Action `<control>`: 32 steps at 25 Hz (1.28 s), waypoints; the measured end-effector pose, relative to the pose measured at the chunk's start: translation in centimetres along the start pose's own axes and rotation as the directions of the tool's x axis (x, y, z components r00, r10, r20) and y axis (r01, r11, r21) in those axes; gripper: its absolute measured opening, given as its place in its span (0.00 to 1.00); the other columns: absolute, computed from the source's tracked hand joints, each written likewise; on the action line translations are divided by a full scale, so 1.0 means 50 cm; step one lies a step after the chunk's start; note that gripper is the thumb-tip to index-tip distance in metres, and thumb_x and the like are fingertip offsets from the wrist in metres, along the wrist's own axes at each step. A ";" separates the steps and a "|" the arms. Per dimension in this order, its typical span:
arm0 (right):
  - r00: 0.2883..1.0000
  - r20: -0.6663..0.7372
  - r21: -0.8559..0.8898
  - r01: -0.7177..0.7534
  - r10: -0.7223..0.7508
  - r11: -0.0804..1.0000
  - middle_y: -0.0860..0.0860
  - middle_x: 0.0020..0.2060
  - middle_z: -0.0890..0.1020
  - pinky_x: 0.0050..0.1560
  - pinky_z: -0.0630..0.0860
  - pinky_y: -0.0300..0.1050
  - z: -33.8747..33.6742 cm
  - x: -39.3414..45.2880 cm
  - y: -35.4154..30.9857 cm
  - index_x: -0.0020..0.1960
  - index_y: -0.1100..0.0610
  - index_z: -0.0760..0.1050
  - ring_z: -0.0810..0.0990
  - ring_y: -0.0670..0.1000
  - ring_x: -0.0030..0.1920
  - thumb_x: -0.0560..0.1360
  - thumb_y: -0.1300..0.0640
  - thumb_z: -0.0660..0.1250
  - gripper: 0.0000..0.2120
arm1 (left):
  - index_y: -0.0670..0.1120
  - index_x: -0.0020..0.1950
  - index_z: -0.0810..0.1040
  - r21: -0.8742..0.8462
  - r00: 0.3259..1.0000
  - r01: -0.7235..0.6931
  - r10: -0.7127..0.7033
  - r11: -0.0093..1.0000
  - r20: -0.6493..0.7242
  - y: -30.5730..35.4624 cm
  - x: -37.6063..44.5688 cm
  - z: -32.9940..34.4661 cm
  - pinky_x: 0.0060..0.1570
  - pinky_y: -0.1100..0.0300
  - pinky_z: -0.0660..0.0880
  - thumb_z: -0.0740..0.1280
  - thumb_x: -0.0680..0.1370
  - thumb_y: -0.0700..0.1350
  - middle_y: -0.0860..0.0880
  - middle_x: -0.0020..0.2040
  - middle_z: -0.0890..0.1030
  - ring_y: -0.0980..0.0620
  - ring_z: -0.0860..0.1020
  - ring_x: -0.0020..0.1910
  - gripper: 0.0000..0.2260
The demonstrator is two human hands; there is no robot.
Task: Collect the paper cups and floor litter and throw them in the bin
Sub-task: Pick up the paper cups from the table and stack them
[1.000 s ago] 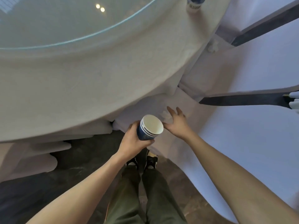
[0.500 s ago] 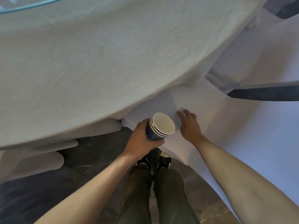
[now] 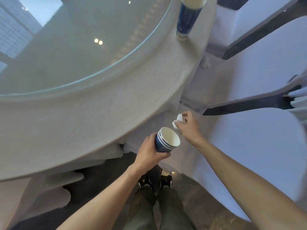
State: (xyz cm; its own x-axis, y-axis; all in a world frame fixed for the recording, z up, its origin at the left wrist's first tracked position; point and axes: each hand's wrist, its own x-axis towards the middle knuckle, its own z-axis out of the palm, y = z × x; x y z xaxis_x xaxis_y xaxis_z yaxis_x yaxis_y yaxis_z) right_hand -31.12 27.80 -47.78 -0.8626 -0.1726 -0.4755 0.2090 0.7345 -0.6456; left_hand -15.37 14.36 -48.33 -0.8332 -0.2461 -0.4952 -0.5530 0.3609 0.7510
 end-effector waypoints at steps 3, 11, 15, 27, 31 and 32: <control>0.991 -0.083 0.092 0.114 -0.107 0.989 0.47 0.46 0.82 0.53 0.80 0.57 -0.120 -0.089 -0.117 0.52 0.51 0.74 0.82 0.52 0.47 0.73 0.47 0.72 0.13 | 0.56 0.71 0.70 -0.001 0.997 -0.077 0.077 0.997 0.000 0.101 -0.025 -0.043 0.59 0.59 0.76 0.81 0.66 0.57 0.56 0.64 0.76 0.56 0.76 0.62 0.36; 0.922 0.003 -0.086 0.387 -0.388 0.918 0.44 0.50 0.84 0.59 0.77 0.50 -0.319 -0.269 -0.246 0.54 0.50 0.82 0.80 0.48 0.56 0.76 0.48 0.72 0.10 | 0.63 0.67 0.74 -0.145 0.960 -0.269 0.252 0.952 -0.124 0.298 -0.073 -0.111 0.47 0.43 0.84 0.81 0.63 0.52 0.57 0.57 0.83 0.51 0.84 0.56 0.34; 0.812 0.071 -0.241 0.578 -0.579 0.780 0.49 0.61 0.83 0.68 0.70 0.44 -0.397 -0.324 -0.225 0.65 0.55 0.81 0.75 0.50 0.66 0.80 0.52 0.68 0.15 | 0.55 0.65 0.76 -0.189 0.941 -0.319 0.287 0.929 -0.177 0.361 -0.113 -0.084 0.48 0.54 0.83 0.83 0.65 0.46 0.55 0.54 0.85 0.61 0.85 0.50 0.31; 0.635 0.309 -0.251 0.772 -0.708 0.584 0.53 0.48 0.83 0.53 0.77 0.48 -0.628 -0.417 0.014 0.51 0.58 0.82 0.79 0.52 0.51 0.79 0.56 0.67 0.07 | 0.55 0.69 0.77 -0.173 0.866 -0.402 0.311 0.899 -0.392 0.491 -0.271 0.218 0.57 0.45 0.83 0.84 0.63 0.57 0.53 0.58 0.85 0.52 0.85 0.56 0.36; 0.628 0.366 -0.215 0.775 -0.687 0.594 0.53 0.50 0.83 0.55 0.79 0.51 -0.696 -0.416 0.072 0.53 0.58 0.81 0.80 0.51 0.51 0.80 0.57 0.67 0.07 | 0.55 0.70 0.76 -0.180 0.865 -0.387 0.289 0.904 -0.410 0.526 -0.304 0.304 0.58 0.49 0.83 0.83 0.62 0.65 0.54 0.59 0.84 0.52 0.84 0.57 0.39; 0.620 0.377 -0.210 0.781 -0.688 0.588 0.53 0.51 0.83 0.56 0.79 0.50 -0.709 -0.409 0.076 0.54 0.58 0.81 0.80 0.51 0.52 0.80 0.57 0.67 0.07 | 0.54 0.70 0.76 -0.181 0.863 -0.391 0.291 0.902 -0.414 0.536 -0.302 0.314 0.58 0.50 0.83 0.82 0.62 0.67 0.54 0.60 0.84 0.52 0.84 0.57 0.40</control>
State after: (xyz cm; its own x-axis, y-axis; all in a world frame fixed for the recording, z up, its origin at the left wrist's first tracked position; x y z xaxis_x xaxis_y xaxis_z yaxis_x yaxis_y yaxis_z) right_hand -29.02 57.39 -19.33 -0.5045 -0.8601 -0.0760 -0.6473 0.4350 -0.6259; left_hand -17.73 41.85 -27.57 -0.8771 -0.4795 -0.0277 -0.1718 0.2593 0.9504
